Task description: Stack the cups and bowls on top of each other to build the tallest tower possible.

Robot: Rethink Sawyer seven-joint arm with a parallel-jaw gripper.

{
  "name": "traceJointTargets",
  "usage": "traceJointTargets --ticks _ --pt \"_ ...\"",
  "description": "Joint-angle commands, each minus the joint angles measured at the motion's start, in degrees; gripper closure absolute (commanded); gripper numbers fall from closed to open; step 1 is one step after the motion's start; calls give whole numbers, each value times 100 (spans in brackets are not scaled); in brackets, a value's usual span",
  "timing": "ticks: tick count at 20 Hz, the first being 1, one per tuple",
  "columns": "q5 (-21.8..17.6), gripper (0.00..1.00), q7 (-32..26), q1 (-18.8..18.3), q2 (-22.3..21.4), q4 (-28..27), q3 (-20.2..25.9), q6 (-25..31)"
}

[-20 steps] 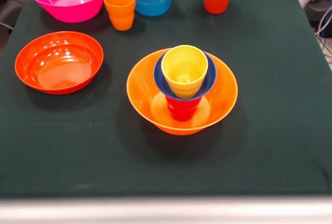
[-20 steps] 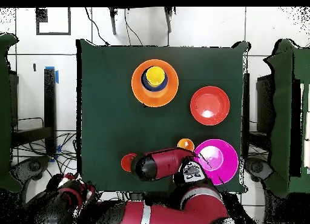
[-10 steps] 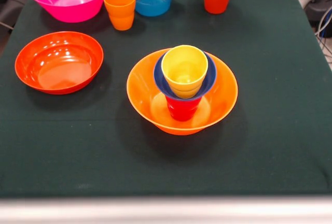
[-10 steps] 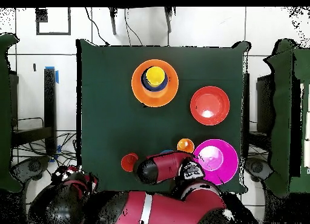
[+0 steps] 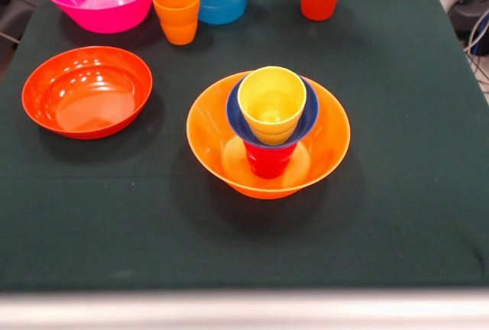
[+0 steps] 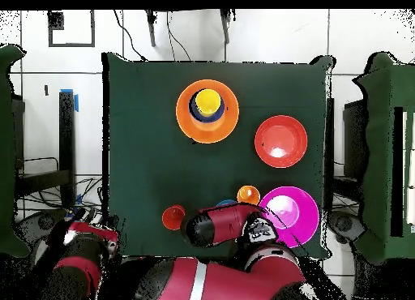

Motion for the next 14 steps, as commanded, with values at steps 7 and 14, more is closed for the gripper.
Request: traceJointTargets --ticks 7,14 --pt "230 100 136 540 -899 -560 350 1640" --pt "226 100 160 682 -1152 -840 339 2392"
